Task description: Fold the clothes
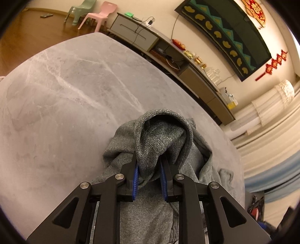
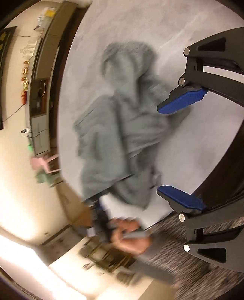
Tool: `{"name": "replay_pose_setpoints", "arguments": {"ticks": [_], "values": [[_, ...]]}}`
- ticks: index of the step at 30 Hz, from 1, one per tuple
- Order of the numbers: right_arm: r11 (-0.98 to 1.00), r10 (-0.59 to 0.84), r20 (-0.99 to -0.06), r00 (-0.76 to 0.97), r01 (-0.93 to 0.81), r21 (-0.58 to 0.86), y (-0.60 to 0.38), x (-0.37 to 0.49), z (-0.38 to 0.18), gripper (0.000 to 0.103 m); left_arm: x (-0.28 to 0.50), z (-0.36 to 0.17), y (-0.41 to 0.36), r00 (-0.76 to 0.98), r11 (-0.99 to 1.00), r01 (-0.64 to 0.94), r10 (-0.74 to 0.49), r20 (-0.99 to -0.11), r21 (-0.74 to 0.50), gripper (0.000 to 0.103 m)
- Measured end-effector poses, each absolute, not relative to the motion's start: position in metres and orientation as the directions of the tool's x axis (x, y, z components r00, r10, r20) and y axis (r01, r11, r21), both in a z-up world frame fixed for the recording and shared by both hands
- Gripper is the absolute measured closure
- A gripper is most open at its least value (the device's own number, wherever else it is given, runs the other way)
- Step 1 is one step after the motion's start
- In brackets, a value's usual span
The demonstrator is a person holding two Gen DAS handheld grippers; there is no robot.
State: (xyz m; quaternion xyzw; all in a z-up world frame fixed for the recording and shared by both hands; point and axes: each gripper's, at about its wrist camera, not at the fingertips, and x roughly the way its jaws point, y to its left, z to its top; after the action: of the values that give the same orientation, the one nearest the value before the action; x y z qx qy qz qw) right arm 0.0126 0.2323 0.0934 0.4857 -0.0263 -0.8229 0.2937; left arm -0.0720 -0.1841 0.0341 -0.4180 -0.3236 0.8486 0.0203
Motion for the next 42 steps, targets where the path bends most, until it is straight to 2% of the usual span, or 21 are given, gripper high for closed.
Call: {"name": "replay_pose_setpoints", "arguments": {"ticks": [2,7,10,11,12,13,14,16,19,20,21,22,23,26,28,30,32,35,38,40,42], "values": [[-0.834,-0.507,-0.780,-0.366,0.436,0.338,0.201,-0.013,0.097,0.023,-0.072,0.036,-0.180,-0.651,-0.803,0.219,0.303,-0.696,-0.554,0.083],[-0.874,-0.342,-0.879,-0.332,0.455,0.168,0.099,-0.095,0.036,0.023,-0.070,0.048,-0.165,-0.671,-0.857,0.142,0.284,-0.685,-0.495,0.084],[-0.893,-0.195,-0.921,-0.338,0.450,0.024,0.044,-0.145,-0.003,0.023,-0.065,0.058,-0.158,-0.698,-0.894,0.081,0.264,-0.665,-0.440,0.089],[-0.895,-0.176,-0.928,-0.327,0.445,0.013,0.039,-0.158,-0.014,0.031,-0.064,0.062,-0.157,-0.708,-0.905,0.066,0.256,-0.659,-0.421,0.091],[-0.898,-0.158,-0.935,-0.317,0.440,0.002,0.035,-0.170,-0.024,0.070,-0.062,0.065,-0.156,-0.717,-0.914,0.051,0.247,-0.652,-0.402,0.091],[-0.899,-0.170,-0.936,-0.307,0.437,0.019,0.038,-0.176,-0.024,0.088,-0.062,0.069,-0.157,-0.727,-0.919,0.044,0.241,-0.643,-0.393,0.092],[-0.901,-0.181,-0.937,-0.300,0.433,0.035,0.041,-0.182,-0.023,0.095,-0.062,0.072,-0.159,-0.735,-0.920,0.039,0.238,-0.635,-0.390,0.092],[-0.923,-0.201,-0.882,-0.427,0.383,0.025,0.068,-0.183,0.016,0.097,-0.068,0.084,-0.160,-0.754,-0.927,0.020,0.232,-0.615,-0.374,0.092],[-0.976,-0.188,-0.770,-0.610,0.206,0.075,0.141,-0.179,0.078,0.099,-0.085,0.103,-0.153,-0.778,-0.941,-0.017,0.224,-0.587,-0.337,0.092],[-0.992,-0.123,-0.723,-0.680,0.104,0.071,0.180,-0.175,0.099,0.099,-0.092,0.105,-0.151,-0.778,-0.940,-0.008,0.220,-0.589,-0.341,0.088],[-0.998,-0.056,-0.694,-0.718,0.019,0.061,0.209,-0.171,0.111,0.099,-0.104,0.103,-0.147,-0.765,-0.940,0.003,0.218,-0.606,-0.341,0.080],[-0.996,0.030,-0.673,-0.739,-0.079,0.042,0.242,-0.168,0.120,0.099,-0.116,0.098,-0.141,-0.747,-0.945,0.008,0.211,-0.630,-0.326,0.053],[-0.982,0.142,-0.668,-0.730,-0.189,-0.002,0.281,-0.166,0.122,0.099,-0.127,0.093,-0.135,-0.731,-0.955,0.010,0.195,-0.654,-0.296,0.039],[-0.935,0.275,-0.693,-0.667,-0.352,-0.033,0.354,-0.152,0.099,0.097,-0.141,0.080,-0.121,-0.687,-0.980,0.024,0.127,-0.715,-0.197,0.039],[-0.933,0.250,-0.733,-0.633,-0.359,-0.008,0.378,-0.138,0.080,0.089,-0.129,0.082,-0.115,-0.674,-0.978,-0.020,0.165,-0.720,-0.206,0.039],[-0.945,0.150,-0.777,-0.612,-0.321,0.070,0.389,-0.113,0.056,0.062,-0.112,0.085,-0.108,-0.664,-0.977,-0.073,0.197,-0.721,-0.200,0.038],[-0.956,0.079,-0.777,-0.624,-0.268,0.117,0.382,-0.080,0.037,0.046,-0.088,0.084,-0.094,-0.635,-0.978,-0.136,0.207,-0.744,-0.156,0.034],[-0.970,-0.063,-0.749,-0.660,-0.136,0.201,0.340,-0.037,0.005,0.032,-0.056,0.077,-0.060,-0.561,-0.952,-0.289,0.253,-0.788,-0.100,0.034],[-0.979,-0.166,-0.759,-0.629,0.013,0.204,0.297,-0.013,-0.023,0.029,-0.028,0.059,-0.015,-0.491,-0.895,-0.445,0.265,-0.830,-0.023,0.032],[-0.974,-0.226,-0.796,-0.561,0.156,0.166,0.259,-0.019,-0.037,0.029,-0.022,0.032,0.004,-0.457,-0.882,-0.469,0.193,-0.869,0.051,0.032],[-0.966,-0.196,-0.810,-0.553,0.249,0.063,0.230,-0.016,-0.046,0.029,-0.021,0.004,0.015,-0.435,-0.871,-0.472,0.097,-0.895,0.134,0.032]]}}
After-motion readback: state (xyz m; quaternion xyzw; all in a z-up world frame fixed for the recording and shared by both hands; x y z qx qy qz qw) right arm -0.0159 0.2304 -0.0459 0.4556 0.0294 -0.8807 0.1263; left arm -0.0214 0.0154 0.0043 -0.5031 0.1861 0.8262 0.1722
